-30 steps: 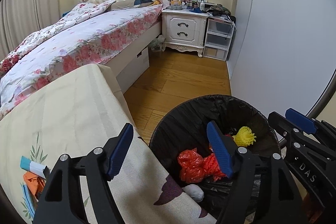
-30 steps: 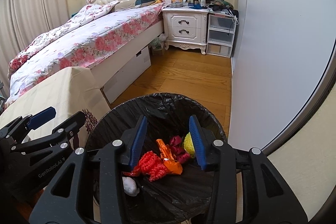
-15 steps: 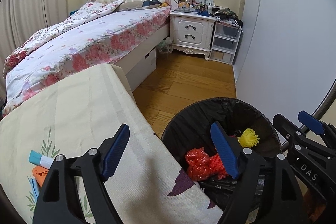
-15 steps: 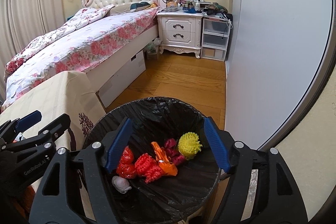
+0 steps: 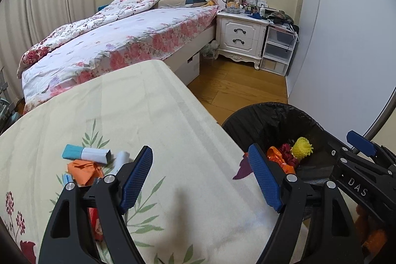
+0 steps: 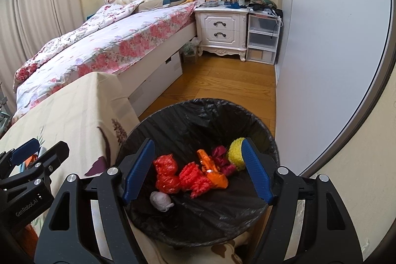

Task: Collect trash
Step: 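Move both tools back over the table to the remaining items, then grasp the amber bottle with the left tool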

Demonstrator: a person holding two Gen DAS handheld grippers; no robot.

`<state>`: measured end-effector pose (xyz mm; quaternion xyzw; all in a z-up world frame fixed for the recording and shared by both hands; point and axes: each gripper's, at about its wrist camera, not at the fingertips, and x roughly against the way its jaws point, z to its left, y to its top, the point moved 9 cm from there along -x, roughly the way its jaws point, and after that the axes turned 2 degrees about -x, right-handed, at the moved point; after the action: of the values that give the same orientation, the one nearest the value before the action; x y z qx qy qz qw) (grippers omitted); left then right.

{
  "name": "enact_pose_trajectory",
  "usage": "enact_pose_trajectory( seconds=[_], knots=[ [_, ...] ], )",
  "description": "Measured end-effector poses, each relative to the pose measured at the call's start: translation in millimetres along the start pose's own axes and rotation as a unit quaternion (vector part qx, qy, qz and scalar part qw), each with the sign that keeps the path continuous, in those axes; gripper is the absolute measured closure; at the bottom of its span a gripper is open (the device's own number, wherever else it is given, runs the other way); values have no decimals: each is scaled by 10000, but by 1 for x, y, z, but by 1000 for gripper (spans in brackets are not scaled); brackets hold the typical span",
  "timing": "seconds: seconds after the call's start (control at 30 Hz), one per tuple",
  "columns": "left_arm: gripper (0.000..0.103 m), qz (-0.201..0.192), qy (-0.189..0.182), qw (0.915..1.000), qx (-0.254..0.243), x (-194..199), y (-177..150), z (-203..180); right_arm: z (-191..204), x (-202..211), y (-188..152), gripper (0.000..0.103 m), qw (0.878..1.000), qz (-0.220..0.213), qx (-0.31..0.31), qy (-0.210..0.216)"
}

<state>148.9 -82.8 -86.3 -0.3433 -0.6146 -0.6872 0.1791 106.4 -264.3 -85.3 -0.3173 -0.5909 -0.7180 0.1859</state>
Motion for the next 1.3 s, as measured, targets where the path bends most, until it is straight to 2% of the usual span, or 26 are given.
enact_pose_trajectory(
  seconds=[0.53, 0.93, 1.13, 1.3],
  knots=[
    [26, 103, 357, 9990, 238, 42, -51, 38, 52, 38, -48, 32, 9971, 177, 639, 375],
    [26, 317, 655, 9958, 556, 54, -88, 82, 78, 53, -64, 32, 9942, 189, 878, 584],
    [26, 461, 658, 9932, 840, 53, -95, 102, 92, 53, -67, 32, 9926, 218, 983, 679],
    [39, 584, 667, 9920, 904, 50, -100, 113, 101, 51, -69, 32, 9911, 242, 1077, 744]
  ],
)
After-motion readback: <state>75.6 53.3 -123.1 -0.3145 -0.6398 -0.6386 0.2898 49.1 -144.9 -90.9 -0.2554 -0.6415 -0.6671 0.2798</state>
